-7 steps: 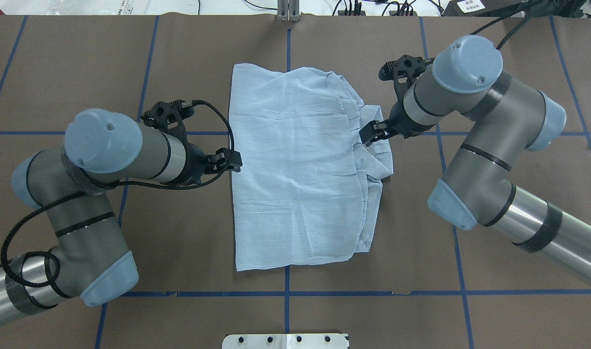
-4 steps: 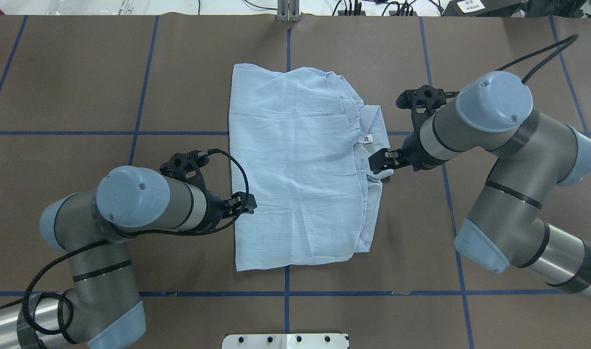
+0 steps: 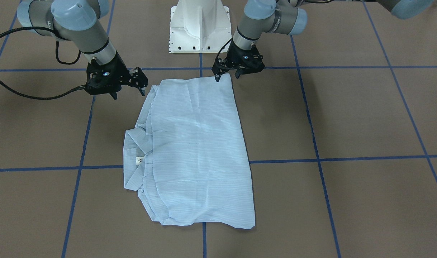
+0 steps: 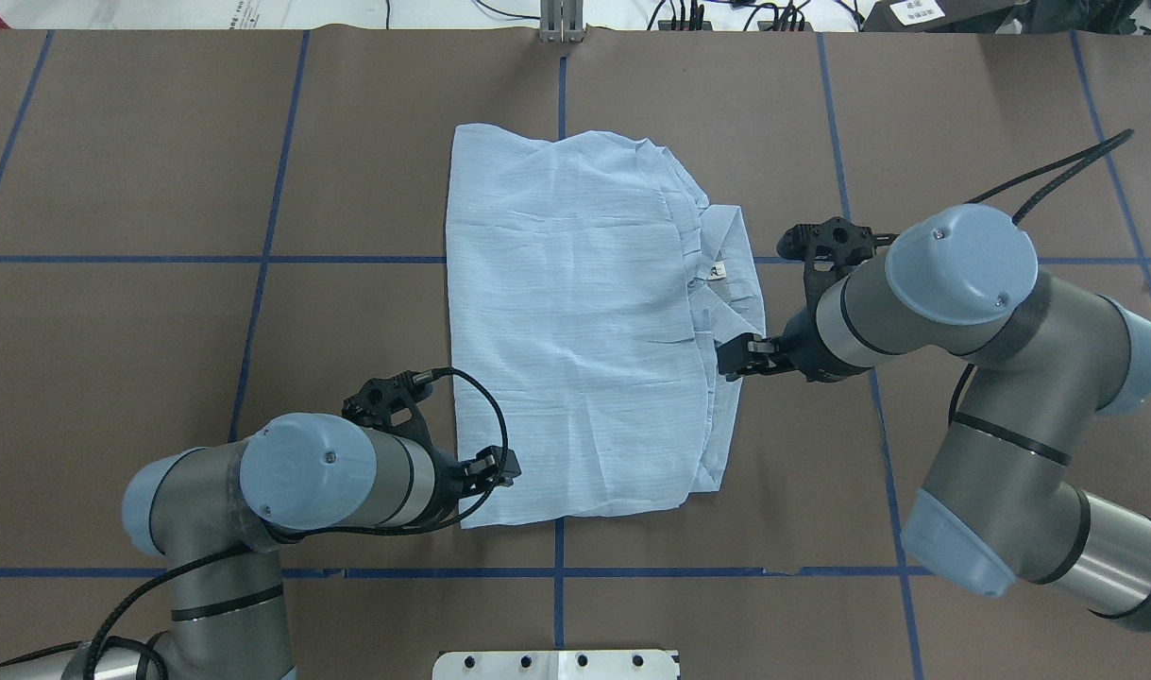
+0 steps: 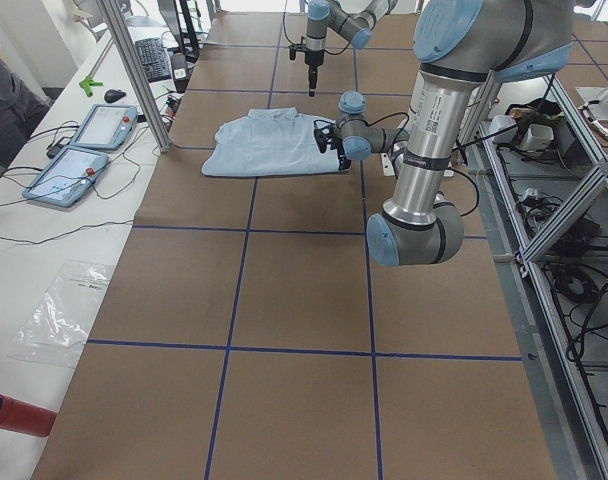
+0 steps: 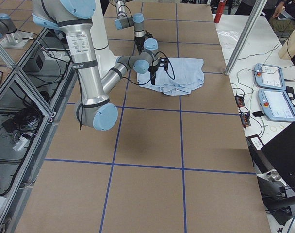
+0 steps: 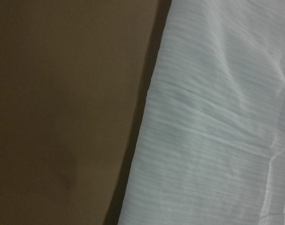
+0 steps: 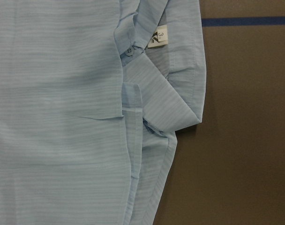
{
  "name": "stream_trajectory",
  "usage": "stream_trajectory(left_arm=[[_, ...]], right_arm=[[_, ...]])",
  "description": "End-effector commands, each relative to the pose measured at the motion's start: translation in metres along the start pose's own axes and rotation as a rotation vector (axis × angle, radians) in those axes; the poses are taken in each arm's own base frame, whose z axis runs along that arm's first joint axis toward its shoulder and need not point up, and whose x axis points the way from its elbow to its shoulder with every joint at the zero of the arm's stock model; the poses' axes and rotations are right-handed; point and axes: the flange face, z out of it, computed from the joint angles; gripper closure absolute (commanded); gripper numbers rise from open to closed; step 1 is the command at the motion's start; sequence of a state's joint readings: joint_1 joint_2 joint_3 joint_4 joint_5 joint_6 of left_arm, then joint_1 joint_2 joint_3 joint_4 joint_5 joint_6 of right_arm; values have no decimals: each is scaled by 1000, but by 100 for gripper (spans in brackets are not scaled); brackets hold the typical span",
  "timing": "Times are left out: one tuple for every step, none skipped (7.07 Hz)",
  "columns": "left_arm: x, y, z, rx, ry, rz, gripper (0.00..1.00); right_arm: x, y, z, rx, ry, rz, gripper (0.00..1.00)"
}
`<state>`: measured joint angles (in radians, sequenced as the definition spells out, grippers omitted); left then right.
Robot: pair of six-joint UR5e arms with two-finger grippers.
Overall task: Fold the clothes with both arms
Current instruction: 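Lower both grippers to the shirt's side edges nearest the robot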
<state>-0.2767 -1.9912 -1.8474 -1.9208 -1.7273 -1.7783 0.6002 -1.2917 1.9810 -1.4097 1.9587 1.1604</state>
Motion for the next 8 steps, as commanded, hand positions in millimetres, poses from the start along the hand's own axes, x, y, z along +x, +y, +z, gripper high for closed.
stream_trajectory(left_arm=[[0, 20, 8, -26, -11, 9, 14], [-1, 19, 10, -24, -16, 8, 15], [-1, 12, 10, -10, -20, 3, 16], [0, 3, 9, 14, -19, -4, 17], [0, -4, 7, 25, -17, -8, 18], [-2, -9, 12, 32, -27, -13, 20], [-2, -9, 12, 33, -29, -13, 21], [-2, -7, 16, 28, -33, -12, 22]], right_arm=[[0, 4, 1, -3, 1, 9, 0], [1, 4, 0, -3, 1, 9, 0], [1, 4, 0, -3, 1, 9, 0], [1, 4, 1, -3, 2, 10, 0], [1, 4, 1, -4, 4, 10, 0], [1, 4, 1, -4, 4, 10, 0], [1, 4, 1, -4, 4, 10, 0], [1, 4, 1, -5, 2, 10, 0]])
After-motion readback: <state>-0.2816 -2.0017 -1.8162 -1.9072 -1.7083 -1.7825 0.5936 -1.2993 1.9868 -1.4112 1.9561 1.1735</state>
